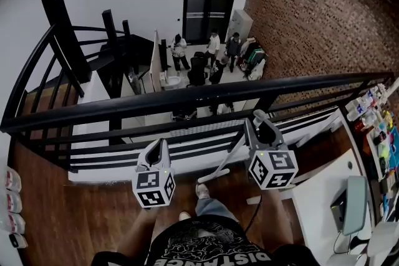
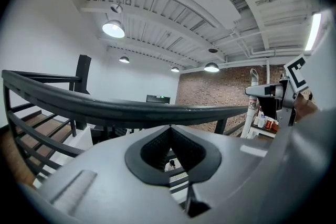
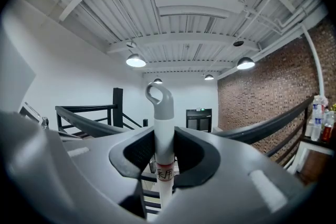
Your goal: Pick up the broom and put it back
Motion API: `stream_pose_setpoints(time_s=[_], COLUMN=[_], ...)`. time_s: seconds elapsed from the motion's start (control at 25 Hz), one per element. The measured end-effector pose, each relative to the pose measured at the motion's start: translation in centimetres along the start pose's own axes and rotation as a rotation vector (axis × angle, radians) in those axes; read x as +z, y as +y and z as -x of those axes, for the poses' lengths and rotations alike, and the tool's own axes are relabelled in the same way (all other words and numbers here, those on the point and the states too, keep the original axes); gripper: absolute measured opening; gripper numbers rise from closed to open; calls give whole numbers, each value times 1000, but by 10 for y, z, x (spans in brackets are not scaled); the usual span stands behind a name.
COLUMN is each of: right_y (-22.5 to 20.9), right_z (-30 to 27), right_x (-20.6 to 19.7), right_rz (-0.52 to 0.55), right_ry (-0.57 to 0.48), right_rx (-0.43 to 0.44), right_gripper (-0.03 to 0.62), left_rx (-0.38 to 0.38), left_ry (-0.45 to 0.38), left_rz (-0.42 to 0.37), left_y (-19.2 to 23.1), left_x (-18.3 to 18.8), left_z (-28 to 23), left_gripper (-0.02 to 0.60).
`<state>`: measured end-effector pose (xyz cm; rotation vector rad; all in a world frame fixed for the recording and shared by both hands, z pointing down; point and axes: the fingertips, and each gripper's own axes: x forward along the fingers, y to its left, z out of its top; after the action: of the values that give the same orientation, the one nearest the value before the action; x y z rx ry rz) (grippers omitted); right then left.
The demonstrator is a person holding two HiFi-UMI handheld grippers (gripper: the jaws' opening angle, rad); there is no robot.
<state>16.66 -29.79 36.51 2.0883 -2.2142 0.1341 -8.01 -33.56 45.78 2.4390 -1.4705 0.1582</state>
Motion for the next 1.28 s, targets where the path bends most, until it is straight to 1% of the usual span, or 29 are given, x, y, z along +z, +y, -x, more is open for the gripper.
stream_pose_setpoints(time_s=[0.28,0.56,0.92,1.28], right_y=[1,24,67,115], right_z=[1,-8,-36,-61], right_x=[-6,-21,-63,-96], right_rz=[0,-8,-21,5], right_ry=[14,40,115,192], right_rx=[19,71,157,255], right_gripper=[94,94,94,94], left_rx=[1,7,3,12], left_ry=[0,0,9,17], left_rz=[1,1,-4,-12], left_y=[-9,-7,-9,-7], left_x=[-2,-2,-6,-8], left_z=[3,6,6,5], left_gripper=[5,5,5,5])
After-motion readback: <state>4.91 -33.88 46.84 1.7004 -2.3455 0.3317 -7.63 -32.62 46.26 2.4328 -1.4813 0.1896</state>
